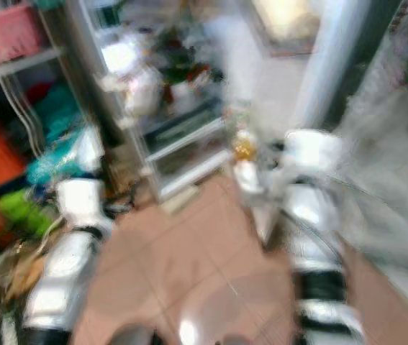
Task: Restocking fridge
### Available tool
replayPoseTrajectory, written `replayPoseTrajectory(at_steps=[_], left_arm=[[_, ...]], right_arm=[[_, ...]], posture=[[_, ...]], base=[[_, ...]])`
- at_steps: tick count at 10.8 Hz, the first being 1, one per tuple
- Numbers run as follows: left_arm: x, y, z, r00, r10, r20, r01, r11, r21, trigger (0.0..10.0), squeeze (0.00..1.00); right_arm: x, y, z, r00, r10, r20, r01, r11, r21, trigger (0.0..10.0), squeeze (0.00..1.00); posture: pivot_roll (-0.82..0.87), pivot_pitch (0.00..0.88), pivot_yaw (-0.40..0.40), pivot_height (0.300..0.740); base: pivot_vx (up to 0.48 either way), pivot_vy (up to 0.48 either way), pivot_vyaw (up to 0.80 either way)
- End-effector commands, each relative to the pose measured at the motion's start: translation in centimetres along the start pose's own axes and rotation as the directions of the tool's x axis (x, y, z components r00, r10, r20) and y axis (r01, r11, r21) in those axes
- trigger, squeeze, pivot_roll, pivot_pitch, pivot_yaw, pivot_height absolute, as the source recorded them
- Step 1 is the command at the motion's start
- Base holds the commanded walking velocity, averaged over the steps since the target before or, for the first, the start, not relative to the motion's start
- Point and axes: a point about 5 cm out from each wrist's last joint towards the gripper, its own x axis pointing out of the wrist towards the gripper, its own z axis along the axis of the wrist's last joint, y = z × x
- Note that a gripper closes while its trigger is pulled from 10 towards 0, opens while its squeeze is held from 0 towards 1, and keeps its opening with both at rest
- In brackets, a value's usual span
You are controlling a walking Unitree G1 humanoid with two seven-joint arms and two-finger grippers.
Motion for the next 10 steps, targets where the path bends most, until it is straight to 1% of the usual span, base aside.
replayPoseTrajectory(at_steps=[1,2,3,4,5,6,7,8,9,10], left_arm=[[-0.6,1.5,-0.3,0.998,0.058,-0.023,-0.057,0.998,0.024,10.0,0.0],[-0.6,1.5,-0.3,0.998,0.056,-0.023,-0.056,0.998,0.027,10.0,0.0],[-0.6,1.6,-0.4,0.998,0.056,-0.024,-0.056,0.998,0.027,10.0,0.0],[-0.6,1.5,-0.4,0.998,0.055,-0.025,-0.054,0.998,0.027,10.0,0.0],[-0.6,1.5,-0.4,0.998,0.052,-0.027,-0.051,0.998,0.027,10.0,0.0],[-0.6,1.6,-0.4,0.998,0.053,-0.027,-0.052,0.998,0.026,10.0,0.0],[-0.6,1.5,-0.4,0.998,0.051,-0.029,-0.051,0.998,0.026,10.0,0.0],[-0.6,1.5,-0.4,0.998,0.05,-0.031,-0.049,0.998,0.026,10.0,0.0],[-0.6,1.4,-0.4,0.998,0.046,-0.033,-0.045,0.999,0.027,10.0,0.0],[-0.5,1.4,-0.4,0.998,0.045,-0.034,-0.044,0.999,0.027,10.0,0.0]], right_arm=[[0.2,1.5,0.5,0.999,0.044,0.028,-0.044,0.999,0.005,10.0,0.0],[0.0,1.3,0.8,0.998,0.042,0.041,-0.042,0.999,0.012,10.0,0.0],[-0.5,1.4,0.9,0.997,0.07,0.044,-0.072,0.997,0.03,10.0,0.0],[-1.1,1.6,0.7,0.995,0.091,0.037,-0.092,0.995,0.031,10.0,0.0],[-2.1,1.5,0.1,0.993,0.114,0.013,-0.114,0.993,0.043,10.0,0.0],[-2.8,1.3,-0.4,0.991,0.135,-0.008,-0.134,0.989,0.062,10.0,0.0],[-2.7,0.4,-0.4,0.996,0.086,-0.014,-0.085,0.996,0.035,10.0,0.0],[-2.4,0.2,-0.4,0.997,0.071,-0.011,-0.071,0.997,0.035,10.0,0.0],[-1.2,0.3,0.2,0.997,0.076,0.011,-0.077,0.996,0.038,10.0,0.0],[0.5,0.8,1.0,0.995,0.099,0.03,-0.1,0.994,0.035,10.0,0.0]], posture=[[0.07,0.076,0.035,0.74],[0.07,0.074,0.034,0.74],[0.06,0.074,0.032,0.74],[0.06,0.074,0.033,0.74],[0.06,0.074,0.032,0.74],[0.06,0.075,0.033,0.74],[0.05,0.077,0.035,0.74],[0.05,0.078,0.037,0.74],[0.06,0.078,0.04,0.74],[0.06,0.078,0.039,0.74]], base=[[0.0,0.0,0.0],[0.0,0.0,0.0],[0.0,0.0,0.0],[0.0,0.0,0.0],[0.0,0.0,0.0],[0.0,0.0,0.0],[0.0,0.0,0.0],[0.0,0.0,0.0],[0.0,0.0,0.0],[0.0,0.0,0.0]])
